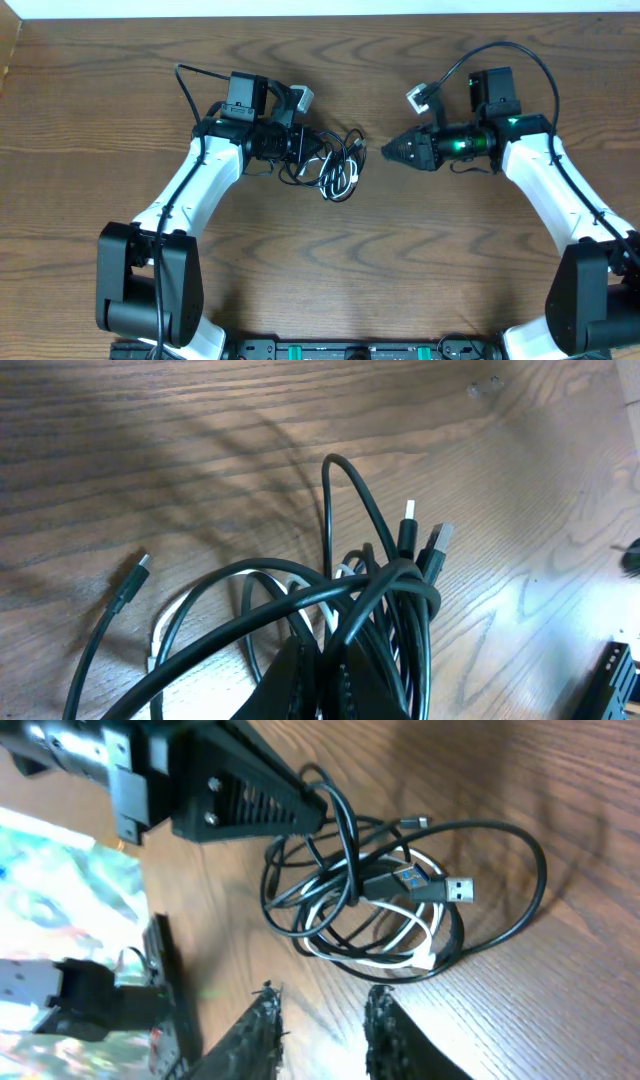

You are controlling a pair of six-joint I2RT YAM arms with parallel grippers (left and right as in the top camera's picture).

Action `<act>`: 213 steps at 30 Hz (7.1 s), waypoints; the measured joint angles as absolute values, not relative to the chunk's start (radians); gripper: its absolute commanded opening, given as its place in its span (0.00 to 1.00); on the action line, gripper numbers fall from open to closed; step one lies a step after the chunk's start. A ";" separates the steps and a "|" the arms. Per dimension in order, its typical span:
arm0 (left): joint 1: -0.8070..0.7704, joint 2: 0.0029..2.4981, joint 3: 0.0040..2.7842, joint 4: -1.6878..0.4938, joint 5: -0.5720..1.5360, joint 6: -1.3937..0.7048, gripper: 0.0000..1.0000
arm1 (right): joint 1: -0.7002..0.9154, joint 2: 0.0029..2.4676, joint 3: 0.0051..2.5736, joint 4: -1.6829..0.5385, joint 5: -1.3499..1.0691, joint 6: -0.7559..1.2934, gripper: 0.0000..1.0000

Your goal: Untangle cables

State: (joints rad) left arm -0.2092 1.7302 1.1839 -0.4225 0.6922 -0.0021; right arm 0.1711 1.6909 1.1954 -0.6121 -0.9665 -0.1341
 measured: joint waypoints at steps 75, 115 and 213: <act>-0.195 1.490 1.246 -0.603 0.232 -0.439 0.11 | 0.394 1.691 1.163 -0.621 -0.538 0.210 0.80; -0.148 1.564 1.200 -0.592 0.084 -0.261 0.11 | 0.240 1.687 0.987 -0.118 -1.266 0.202 0.01; -0.177 1.564 1.200 -0.744 0.714 0.361 0.32 | 0.247 1.687 0.987 -0.337 -1.161 0.009 0.03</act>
State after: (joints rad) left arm -0.1768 1.5639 1.1995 -0.7444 0.7136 0.3607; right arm 0.2466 1.6875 0.9871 -0.3367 -1.1606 0.0093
